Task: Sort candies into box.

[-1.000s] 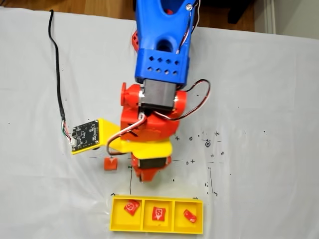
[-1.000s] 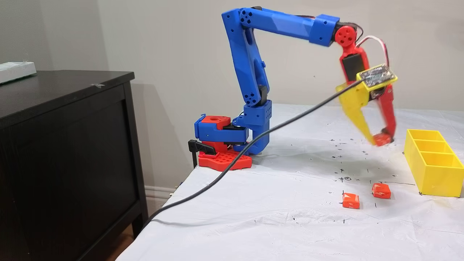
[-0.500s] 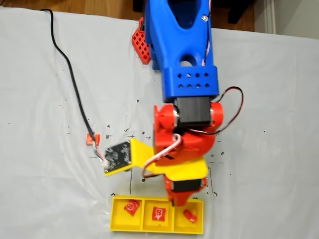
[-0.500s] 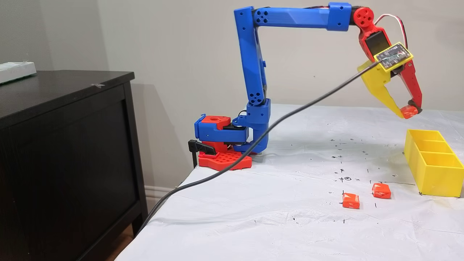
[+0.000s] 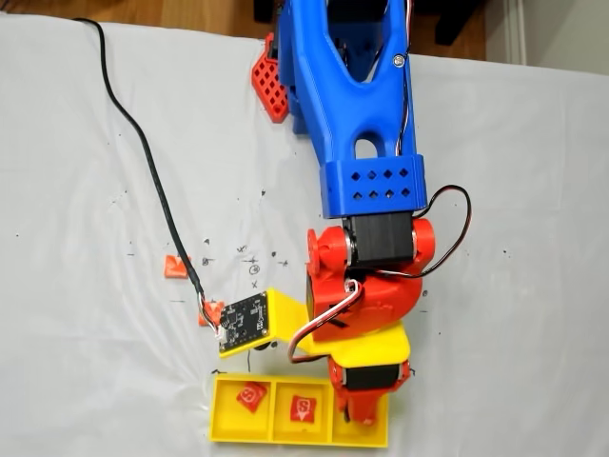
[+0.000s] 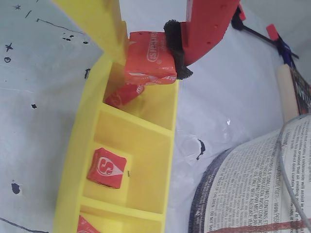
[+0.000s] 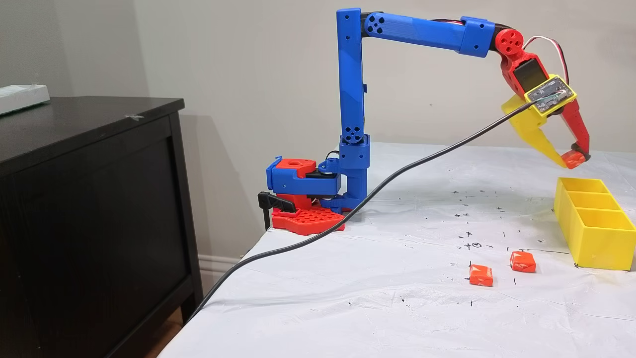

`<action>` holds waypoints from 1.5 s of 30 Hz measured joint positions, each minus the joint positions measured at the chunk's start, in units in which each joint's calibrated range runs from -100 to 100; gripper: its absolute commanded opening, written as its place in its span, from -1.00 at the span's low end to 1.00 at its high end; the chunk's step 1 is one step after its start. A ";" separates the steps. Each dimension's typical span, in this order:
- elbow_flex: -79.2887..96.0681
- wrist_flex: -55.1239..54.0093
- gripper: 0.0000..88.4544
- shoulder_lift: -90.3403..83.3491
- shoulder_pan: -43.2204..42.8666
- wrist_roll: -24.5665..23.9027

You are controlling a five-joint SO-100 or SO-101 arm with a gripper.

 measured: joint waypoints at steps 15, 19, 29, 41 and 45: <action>0.00 -3.65 -1.00 3.55 -1.48 -0.39; 0.00 -4.21 -0.99 4.74 -1.48 -0.39; 0.00 -4.37 -0.60 7.11 -1.48 0.10; 0.00 -4.05 -0.41 7.11 -1.48 0.10; 0.00 -3.10 -0.50 7.11 -1.48 0.10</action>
